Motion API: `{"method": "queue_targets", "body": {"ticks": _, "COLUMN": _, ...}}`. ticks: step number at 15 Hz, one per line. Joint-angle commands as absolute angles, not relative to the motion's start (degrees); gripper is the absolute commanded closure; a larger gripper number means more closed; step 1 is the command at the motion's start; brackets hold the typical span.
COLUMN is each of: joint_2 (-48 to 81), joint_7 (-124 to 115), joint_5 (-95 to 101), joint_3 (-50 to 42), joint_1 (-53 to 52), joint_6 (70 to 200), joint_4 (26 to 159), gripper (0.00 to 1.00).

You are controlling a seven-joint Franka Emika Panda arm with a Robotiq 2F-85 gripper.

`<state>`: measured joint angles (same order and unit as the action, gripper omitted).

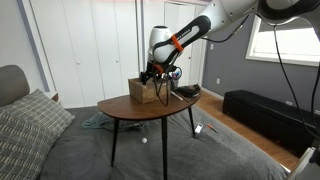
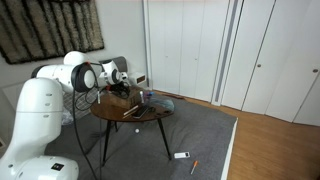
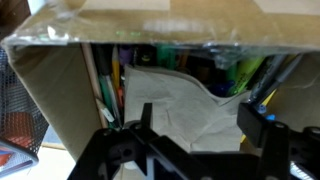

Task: Remove the brown paper from the box and put it on the table.

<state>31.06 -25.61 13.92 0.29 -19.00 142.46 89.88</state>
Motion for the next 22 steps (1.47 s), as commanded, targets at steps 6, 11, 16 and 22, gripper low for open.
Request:
{"method": "queue_targets", "body": {"ticks": 6, "joint_2": 33.2, "joint_7": -26.3, "joint_5": 15.4, "joint_3": -1.8, "joint_1": -21.0, "joint_6": 142.4, "joint_4": 86.6, "gripper": 0.81}}
{"method": "queue_targets", "body": {"ticks": 11, "joint_2": 32.0, "joint_7": -26.5, "joint_5": 15.6, "joint_3": -2.0, "joint_1": -21.2, "joint_6": 142.0, "joint_4": 86.4, "gripper": 1.00}}
{"method": "queue_targets", "body": {"ticks": 16, "joint_2": 28.4, "joint_7": -26.7, "joint_5": 15.6, "joint_3": -1.9, "joint_1": -21.2, "joint_6": 141.5, "joint_4": 87.1, "gripper": 1.00}}
{"method": "queue_targets", "body": {"ticks": 22, "joint_2": 21.7, "joint_7": -25.4, "joint_5": 14.4, "joint_3": 0.5, "joint_1": -20.6, "joint_6": 141.0, "joint_4": 90.7, "gripper": 1.00}}
